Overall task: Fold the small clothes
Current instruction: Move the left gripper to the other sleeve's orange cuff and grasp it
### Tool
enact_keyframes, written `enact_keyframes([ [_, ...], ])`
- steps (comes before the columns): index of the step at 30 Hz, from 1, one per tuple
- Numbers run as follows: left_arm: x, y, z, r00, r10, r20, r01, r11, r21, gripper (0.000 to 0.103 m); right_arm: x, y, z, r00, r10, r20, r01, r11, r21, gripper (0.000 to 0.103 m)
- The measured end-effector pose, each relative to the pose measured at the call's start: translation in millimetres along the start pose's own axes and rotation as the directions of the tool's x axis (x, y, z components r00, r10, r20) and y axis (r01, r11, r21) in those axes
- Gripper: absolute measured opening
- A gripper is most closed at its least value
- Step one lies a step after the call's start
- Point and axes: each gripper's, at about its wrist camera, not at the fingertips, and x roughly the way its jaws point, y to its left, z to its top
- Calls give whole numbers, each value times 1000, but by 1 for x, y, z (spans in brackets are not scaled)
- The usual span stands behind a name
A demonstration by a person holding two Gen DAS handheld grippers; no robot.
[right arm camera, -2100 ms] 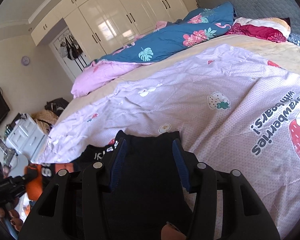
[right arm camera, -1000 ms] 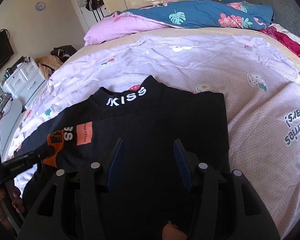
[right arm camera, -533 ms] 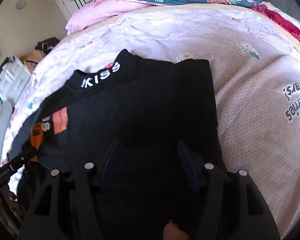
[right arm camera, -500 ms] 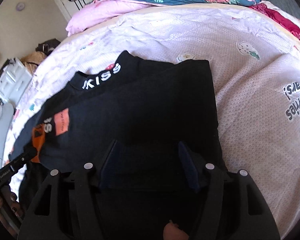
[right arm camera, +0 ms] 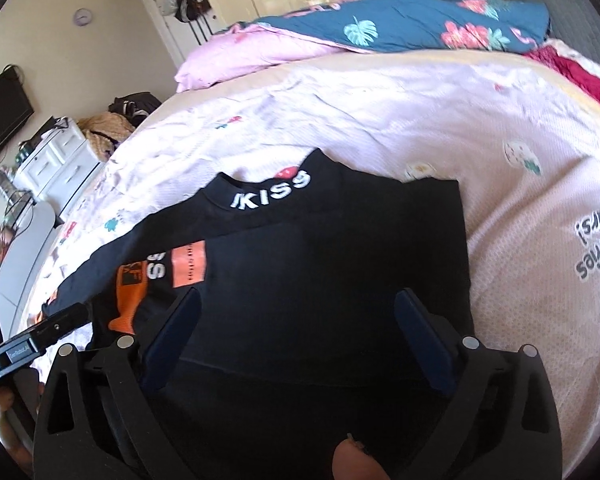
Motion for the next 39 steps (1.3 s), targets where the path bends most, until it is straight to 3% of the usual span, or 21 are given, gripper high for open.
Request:
enact_keyframes([
  [19, -36, 57, -10, 991, 120, 53, -109, 979, -171, 94, -11, 99, -11, 998, 43, 52, -31, 977, -213, 99],
  [28, -67, 95, -12, 975, 183, 123, -141, 946, -292, 94, -16, 151, -24, 993, 77, 88, -46, 949, -313, 99],
  [35, -81, 125, -12, 952, 273, 138, -205, 904, -376, 94, -18, 180, -33, 991, 102, 87, -64, 929, -364, 99],
  [39, -81, 145, -12, 940, 321, 112, -244, 867, -435, 94, -16, 193, -36, 991, 111, 80, -72, 920, -384, 99],
])
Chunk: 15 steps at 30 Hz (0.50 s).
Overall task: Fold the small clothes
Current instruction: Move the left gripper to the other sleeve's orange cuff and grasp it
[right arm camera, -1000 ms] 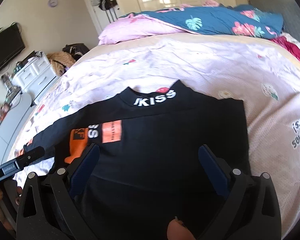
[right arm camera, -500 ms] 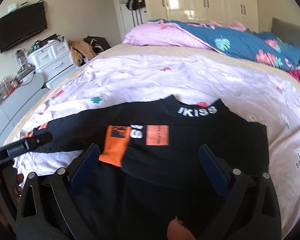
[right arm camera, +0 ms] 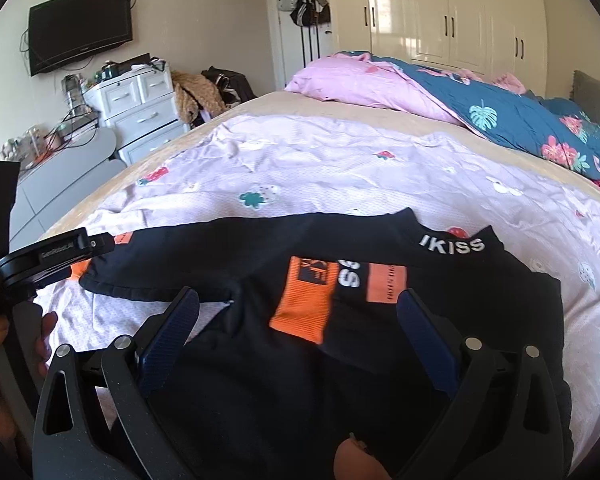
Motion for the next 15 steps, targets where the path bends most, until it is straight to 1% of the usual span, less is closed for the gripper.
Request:
enact_keyframes([
  [6, 7, 22, 5, 999, 50, -16, -51, 997, -61, 94, 4, 12, 5, 1000, 12, 0, -12, 999, -31, 99],
  [11, 14, 41, 8, 998, 56, -40, -61, 990, -127, 94, 9, 16, 11, 1000, 29, -11, -30, 999, -22, 99],
  [15, 21, 58, 13, 996, 73, -52, -81, 982, -173, 94, 8, 35, 15, 998, 66, 2, -66, 995, -74, 99],
])
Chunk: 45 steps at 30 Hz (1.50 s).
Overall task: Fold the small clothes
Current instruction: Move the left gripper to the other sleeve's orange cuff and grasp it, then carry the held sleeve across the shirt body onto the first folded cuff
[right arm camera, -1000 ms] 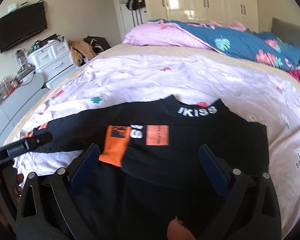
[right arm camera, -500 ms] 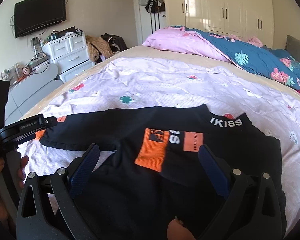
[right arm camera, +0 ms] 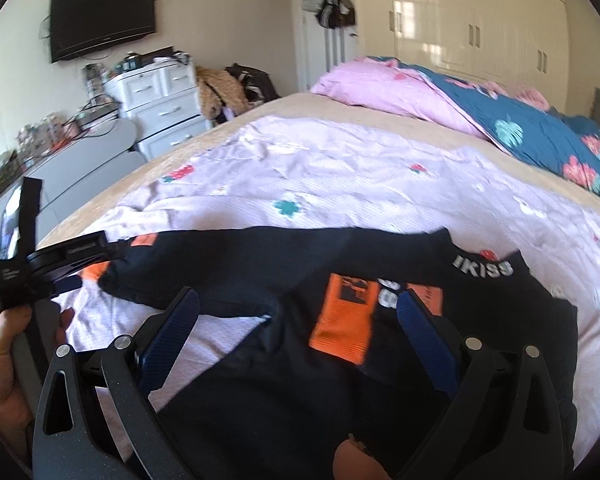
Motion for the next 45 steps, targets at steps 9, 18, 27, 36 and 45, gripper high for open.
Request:
enact_keyframes([
  [9, 31, 31, 11, 997, -37, -61, 30, 993, -111, 94, 13, 24, -3, 998, 45, -40, -47, 998, -47, 99],
  [18, 33, 37, 21, 994, -110, 7, 110, 986, -124, 17, 21, 15, -10, 998, 29, -59, -30, 999, -22, 98],
  [27, -5, 26, 30, 966, -230, 119, 241, 966, -93, 3, 22, -3, -13, 998, 9, -60, -8, 1000, 21, 98],
  [36, -44, -3, 29, 923, -339, 179, 348, 937, -17, 3, 10, -35, -15, 999, -31, -40, 35, 994, 104, 98],
  [45, -61, -28, 26, 889, -410, 201, 411, 911, 41, 3, -8, -70, -24, 998, -55, -22, 59, 975, 215, 98],
])
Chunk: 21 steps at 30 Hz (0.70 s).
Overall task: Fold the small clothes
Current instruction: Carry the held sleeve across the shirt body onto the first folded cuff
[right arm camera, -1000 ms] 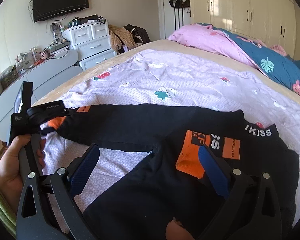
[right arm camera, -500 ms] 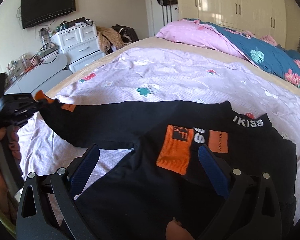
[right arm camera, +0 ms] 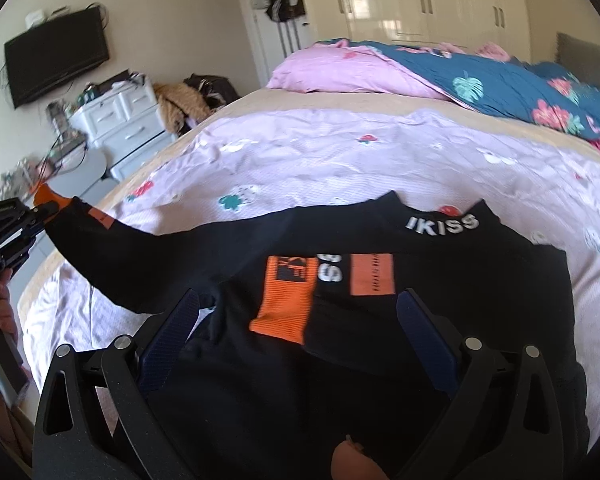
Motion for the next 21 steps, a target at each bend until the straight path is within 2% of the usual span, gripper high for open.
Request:
enact_keyframes([
  [5, 1, -24, -5, 999, -45, -2, 45, 998, 47, 3, -4, -24, -3, 1000, -23, -3, 23, 997, 72, 98],
  [13, 6, -58, -15, 994, -105, -21, 106, 988, 108, 3, -8, -37, -8, 999, -54, -8, 54, 993, 102, 98],
  [17, 7, -78, -22, 987, -158, -40, 162, 977, 136, 2, -14, -43, -8, 998, -68, 4, 67, 992, 105, 98],
  [21, 8, -101, -32, 972, -226, -70, 235, 957, 169, 2, -21, -53, -8, 997, -76, 16, 73, 990, 124, 98],
])
